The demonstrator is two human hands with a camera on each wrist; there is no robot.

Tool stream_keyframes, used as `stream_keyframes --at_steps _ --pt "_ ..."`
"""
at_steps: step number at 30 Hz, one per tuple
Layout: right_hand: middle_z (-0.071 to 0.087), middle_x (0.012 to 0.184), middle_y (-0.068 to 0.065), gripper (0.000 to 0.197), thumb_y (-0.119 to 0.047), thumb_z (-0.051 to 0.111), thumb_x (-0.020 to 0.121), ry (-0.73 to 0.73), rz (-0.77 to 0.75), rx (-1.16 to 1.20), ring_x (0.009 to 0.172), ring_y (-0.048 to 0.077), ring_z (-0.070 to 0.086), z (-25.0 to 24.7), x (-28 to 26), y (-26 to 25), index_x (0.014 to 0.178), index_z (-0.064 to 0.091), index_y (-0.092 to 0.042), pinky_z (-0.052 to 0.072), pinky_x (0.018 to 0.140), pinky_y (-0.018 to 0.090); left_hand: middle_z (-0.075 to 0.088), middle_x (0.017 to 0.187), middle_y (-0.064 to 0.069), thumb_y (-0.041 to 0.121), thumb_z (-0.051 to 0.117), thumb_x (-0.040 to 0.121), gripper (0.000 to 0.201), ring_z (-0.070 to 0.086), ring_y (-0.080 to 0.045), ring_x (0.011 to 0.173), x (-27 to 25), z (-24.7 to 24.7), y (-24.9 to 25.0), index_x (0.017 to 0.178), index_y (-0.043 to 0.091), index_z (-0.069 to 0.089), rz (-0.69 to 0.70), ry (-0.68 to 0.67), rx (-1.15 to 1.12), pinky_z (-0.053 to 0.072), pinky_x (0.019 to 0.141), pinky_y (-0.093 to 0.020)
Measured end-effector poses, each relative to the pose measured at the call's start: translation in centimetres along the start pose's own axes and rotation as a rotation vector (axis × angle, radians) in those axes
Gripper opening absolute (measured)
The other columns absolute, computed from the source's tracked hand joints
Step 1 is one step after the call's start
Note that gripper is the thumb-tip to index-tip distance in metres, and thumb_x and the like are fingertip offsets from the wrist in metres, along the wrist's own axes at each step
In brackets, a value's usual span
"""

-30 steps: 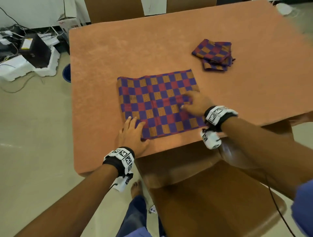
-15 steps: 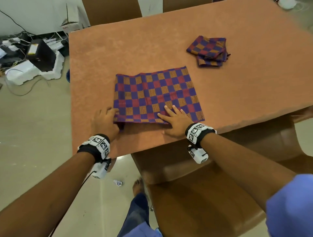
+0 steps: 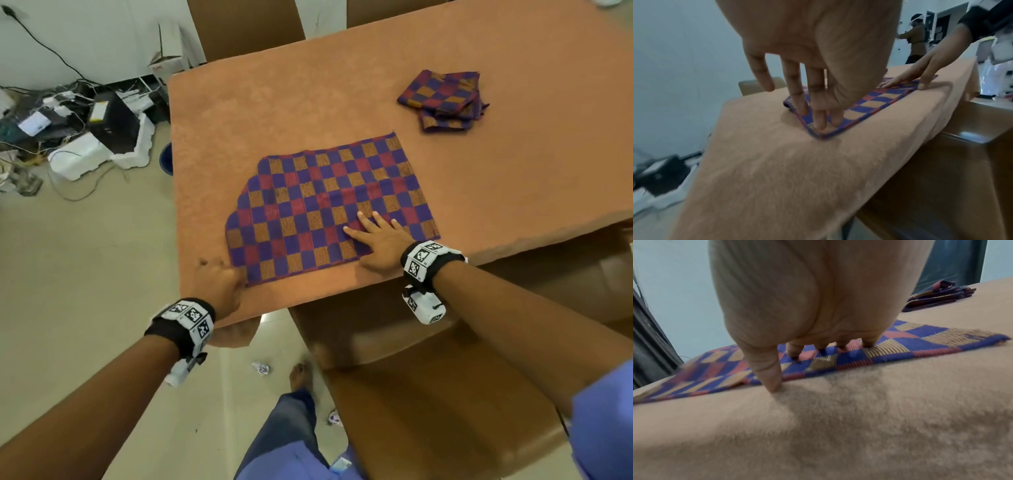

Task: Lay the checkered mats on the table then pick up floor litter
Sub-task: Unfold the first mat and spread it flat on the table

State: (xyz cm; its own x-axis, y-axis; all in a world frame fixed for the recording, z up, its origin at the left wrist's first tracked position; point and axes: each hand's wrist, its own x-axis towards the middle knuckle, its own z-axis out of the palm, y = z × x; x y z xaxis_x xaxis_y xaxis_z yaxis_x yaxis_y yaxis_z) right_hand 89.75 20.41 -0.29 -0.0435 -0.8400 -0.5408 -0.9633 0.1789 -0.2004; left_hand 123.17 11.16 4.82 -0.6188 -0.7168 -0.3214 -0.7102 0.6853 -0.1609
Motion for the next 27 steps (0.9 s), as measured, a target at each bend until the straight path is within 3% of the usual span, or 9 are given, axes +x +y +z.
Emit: stream_keyframes --at_steps 3,6,9,12,16,19,21,22,27 --pt "0.0 0.164 -0.002 0.079 -0.034 0.06 0.082 -0.004 0.016 0.086 0.15 0.028 0.003 -1.3 -0.1 -0.9 0.15 0.021 -0.04 0.015 0.119 0.057 0.073 0.085 0.0 0.025 0.046 0.069 0.03 0.062 -0.029 0.088 0.6 1.1 -1.5 0.08 0.026 0.074 -0.089 -0.058 -0.211 0.045 0.084 -0.039" --pt "0.039 0.15 0.0 0.06 -0.028 0.063 0.078 0.11 0.049 0.169 0.134 0.027 0.041 -3.0 0.4 -1.4 0.136 0.049 -0.034 0.045 0.102 0.049 0.074 0.091 -0.005 0.011 0.054 0.075 0.023 0.064 -0.031 0.09 2.9 0.3 -2.9 0.08 0.021 0.075 -0.166 -0.006 -0.471 0.05 0.08 -0.034" --pt "0.053 0.136 0.001 0.05 -0.032 0.063 0.085 0.294 0.097 0.269 0.123 0.024 0.052 -5.0 2.2 -2.9 0.133 0.053 -0.028 0.047 0.096 0.039 0.074 0.095 -0.007 0.006 0.056 0.078 0.024 0.065 -0.032 0.091 6.5 -1.2 -5.5 0.086 0.019 0.074 -0.131 0.041 -0.545 0.05 0.079 -0.034" --pt "0.044 0.148 0.003 0.053 -0.033 0.06 0.091 0.312 0.097 0.311 0.134 0.024 0.044 -7.0 5.5 -4.9 0.141 0.047 -0.023 0.04 0.105 0.04 0.07 0.11 -0.012 0.004 0.058 0.079 0.031 0.062 -0.034 0.101 10.0 -2.5 -7.5 0.105 0.013 0.07 -0.037 0.068 -0.63 0.049 0.086 -0.037" --pt "0.015 0.162 0.008 0.062 -0.031 0.055 0.096 0.222 0.116 0.276 0.148 0.03 0.017 -8.8 10.1 -7.2 0.151 0.029 -0.025 0.026 0.117 0.048 0.058 0.125 -0.016 0.01 0.058 0.083 0.041 0.056 -0.037 0.111 14.7 -3.8 -9.0 0.124 0.011 0.057 0.048 0.046 -0.615 0.045 0.091 -0.039" --pt "0.004 0.164 0.006 0.062 -0.03 0.047 0.099 0.152 0.145 0.275 0.15 0.032 0.002 -9.7 13.2 -8.1 0.154 0.017 -0.029 0.018 0.118 0.053 0.058 0.126 -0.012 0.011 0.056 0.082 0.045 0.056 -0.033 0.114 19.7 -3.0 -10.4 0.126 0.019 0.056 0.107 -0.058 -0.646 0.048 0.093 -0.04" --pt "-0.003 0.164 0.001 0.061 -0.033 0.041 0.101 0.098 0.183 0.219 0.15 0.03 -0.002 -9.4 14.5 -8.0 0.154 0.01 -0.033 0.015 0.118 0.058 0.061 0.124 -0.002 0.013 0.057 0.08 0.046 0.06 -0.026 0.111 21.8 -3.0 -10.7 0.121 0.034 0.055 0.16 -0.104 -0.714 0.051 0.091 -0.04" --pt "-0.006 0.164 -0.001 0.062 -0.036 0.039 0.101 0.078 0.209 0.175 0.15 0.029 -0.004 -9.0 15.2 -8.0 0.153 0.006 -0.035 0.012 0.117 0.06 0.061 0.124 0.003 0.012 0.057 0.08 0.049 0.06 -0.022 0.112 22.8 -3.2 -10.6 0.123 0.035 0.054 0.175 -0.115 -0.746 0.05 0.091 -0.037" --pt "-0.018 0.162 -0.005 0.059 -0.044 0.024 0.101 0.06 0.256 0.105 0.149 0.027 -0.013 -7.2 16.0 -8.0 0.152 -0.007 -0.04 0.0 0.116 0.062 0.046 0.138 -0.006 -0.002 0.062 0.076 0.074 0.043 -0.019 0.128 27.0 -3.7 -9.2 0.144 0.009 0.035 0.212 -0.226 -0.993 0.034 0.1 -0.026"
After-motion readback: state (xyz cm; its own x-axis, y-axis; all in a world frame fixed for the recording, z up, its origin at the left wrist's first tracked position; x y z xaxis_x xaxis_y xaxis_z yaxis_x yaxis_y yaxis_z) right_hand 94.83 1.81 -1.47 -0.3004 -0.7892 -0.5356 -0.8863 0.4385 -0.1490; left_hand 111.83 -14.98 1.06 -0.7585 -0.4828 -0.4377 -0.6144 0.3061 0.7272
